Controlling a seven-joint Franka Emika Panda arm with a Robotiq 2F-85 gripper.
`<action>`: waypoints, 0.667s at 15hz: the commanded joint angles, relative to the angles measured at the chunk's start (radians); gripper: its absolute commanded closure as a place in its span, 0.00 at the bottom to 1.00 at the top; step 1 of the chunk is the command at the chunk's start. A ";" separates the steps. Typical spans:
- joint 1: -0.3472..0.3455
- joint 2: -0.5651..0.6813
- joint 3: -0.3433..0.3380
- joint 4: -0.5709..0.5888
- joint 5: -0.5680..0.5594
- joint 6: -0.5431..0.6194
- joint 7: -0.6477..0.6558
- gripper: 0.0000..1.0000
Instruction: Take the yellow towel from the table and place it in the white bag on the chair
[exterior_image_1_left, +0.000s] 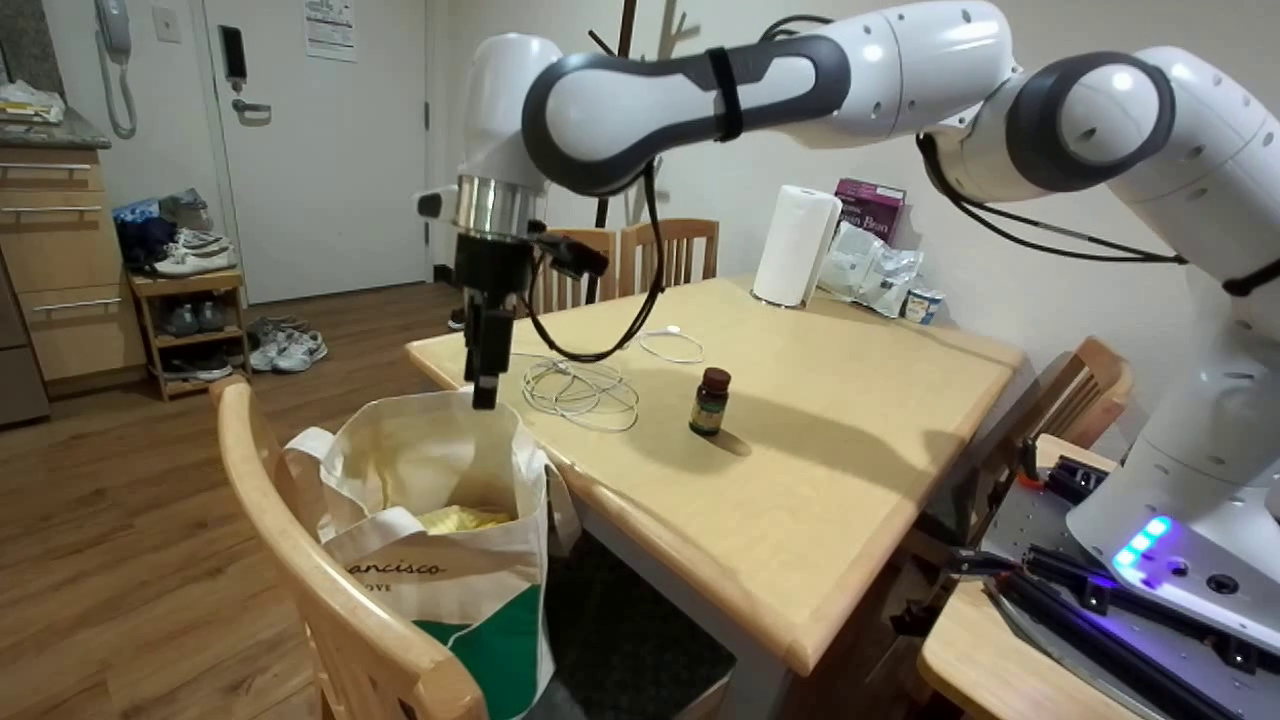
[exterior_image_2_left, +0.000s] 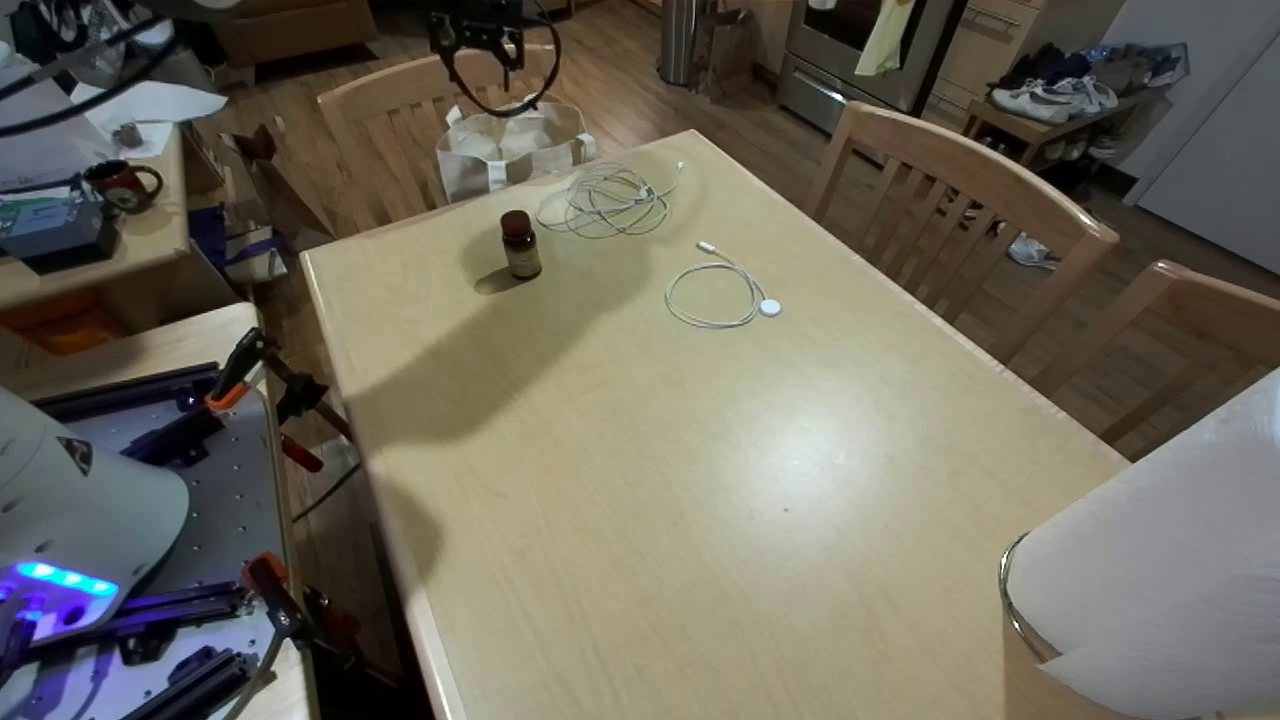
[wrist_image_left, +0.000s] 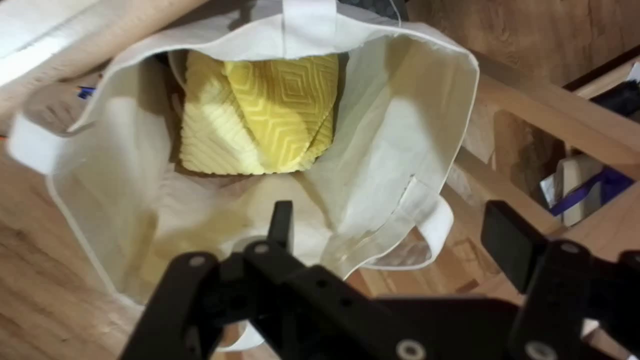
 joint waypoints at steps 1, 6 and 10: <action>0.010 -0.164 -0.061 -0.047 -0.020 -0.083 0.196 0.00; 0.019 -0.326 -0.132 -0.160 -0.028 -0.145 0.432 0.00; 0.015 -0.320 -0.142 -0.160 -0.006 -0.148 0.473 0.00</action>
